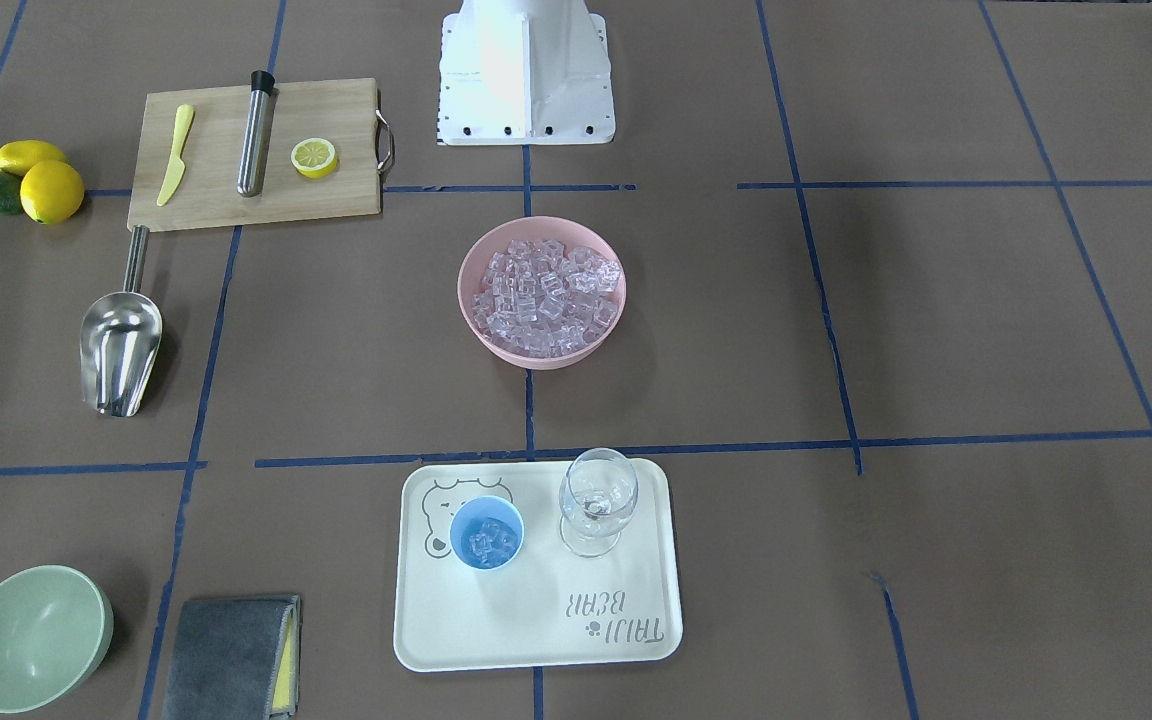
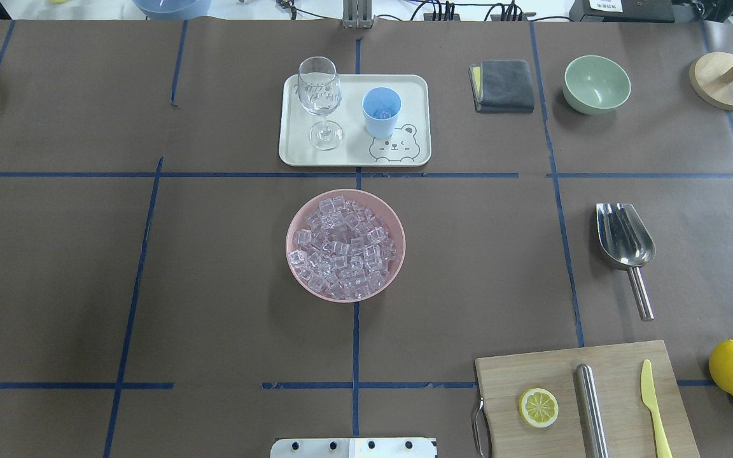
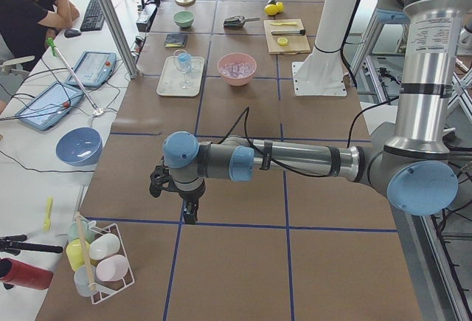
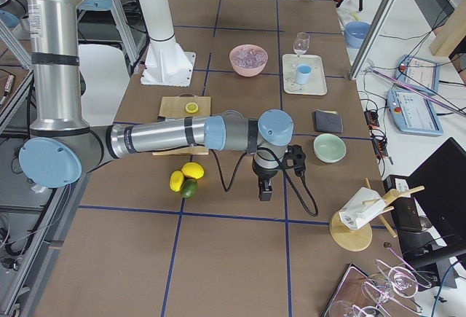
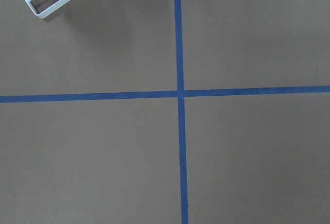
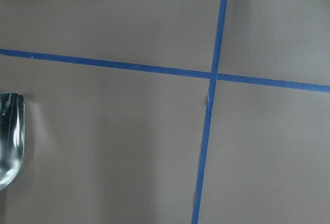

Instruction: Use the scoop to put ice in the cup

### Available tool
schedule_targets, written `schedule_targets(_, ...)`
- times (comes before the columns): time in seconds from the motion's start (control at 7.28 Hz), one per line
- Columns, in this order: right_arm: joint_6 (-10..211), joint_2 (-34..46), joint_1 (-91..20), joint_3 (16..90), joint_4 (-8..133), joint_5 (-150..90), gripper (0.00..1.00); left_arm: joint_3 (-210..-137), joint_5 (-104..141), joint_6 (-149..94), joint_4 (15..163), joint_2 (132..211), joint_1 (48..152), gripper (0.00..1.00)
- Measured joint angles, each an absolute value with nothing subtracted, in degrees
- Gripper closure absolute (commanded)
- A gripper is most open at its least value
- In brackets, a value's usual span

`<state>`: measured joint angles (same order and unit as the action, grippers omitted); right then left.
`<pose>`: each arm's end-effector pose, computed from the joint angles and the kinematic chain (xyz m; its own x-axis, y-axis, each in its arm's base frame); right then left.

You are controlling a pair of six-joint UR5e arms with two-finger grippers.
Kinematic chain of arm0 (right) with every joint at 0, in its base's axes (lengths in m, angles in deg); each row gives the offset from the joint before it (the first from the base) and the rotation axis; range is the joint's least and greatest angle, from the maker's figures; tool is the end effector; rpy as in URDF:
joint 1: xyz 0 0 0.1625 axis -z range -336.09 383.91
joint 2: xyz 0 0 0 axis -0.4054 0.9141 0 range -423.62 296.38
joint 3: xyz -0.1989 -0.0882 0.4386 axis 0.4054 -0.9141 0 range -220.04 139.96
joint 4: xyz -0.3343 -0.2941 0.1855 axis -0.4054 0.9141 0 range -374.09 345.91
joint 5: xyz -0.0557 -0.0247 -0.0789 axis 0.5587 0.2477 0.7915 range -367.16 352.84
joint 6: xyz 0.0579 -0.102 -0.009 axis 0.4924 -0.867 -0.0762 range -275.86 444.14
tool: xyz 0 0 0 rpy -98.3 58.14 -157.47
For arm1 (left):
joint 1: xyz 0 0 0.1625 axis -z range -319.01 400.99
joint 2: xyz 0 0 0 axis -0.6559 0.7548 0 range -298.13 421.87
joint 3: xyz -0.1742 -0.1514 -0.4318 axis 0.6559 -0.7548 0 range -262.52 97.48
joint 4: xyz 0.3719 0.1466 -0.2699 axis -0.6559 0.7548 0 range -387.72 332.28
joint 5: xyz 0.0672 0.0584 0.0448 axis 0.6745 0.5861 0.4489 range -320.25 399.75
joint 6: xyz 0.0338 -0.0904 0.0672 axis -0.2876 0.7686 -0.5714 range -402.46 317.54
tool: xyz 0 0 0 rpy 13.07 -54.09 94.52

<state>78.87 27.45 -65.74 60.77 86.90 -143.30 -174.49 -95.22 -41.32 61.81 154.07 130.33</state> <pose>0.0452 -0.5460 0.6573 0.6895 -0.0802 0.7198 0.0696 0.9966 0.0443 -0.0434 -0.5864 0.6947 0.7070 0.0338 -0.7064 0.0026 0.9987 0.0504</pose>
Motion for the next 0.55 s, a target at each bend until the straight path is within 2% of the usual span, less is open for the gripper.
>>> schedule_targets(0.55, 78.74, 28.99, -67.96, 58.19, 84.46, -144.06, 0.0, -174.61, -95.17, -41.32, 61.84, 154.23, 130.46, 0.0)
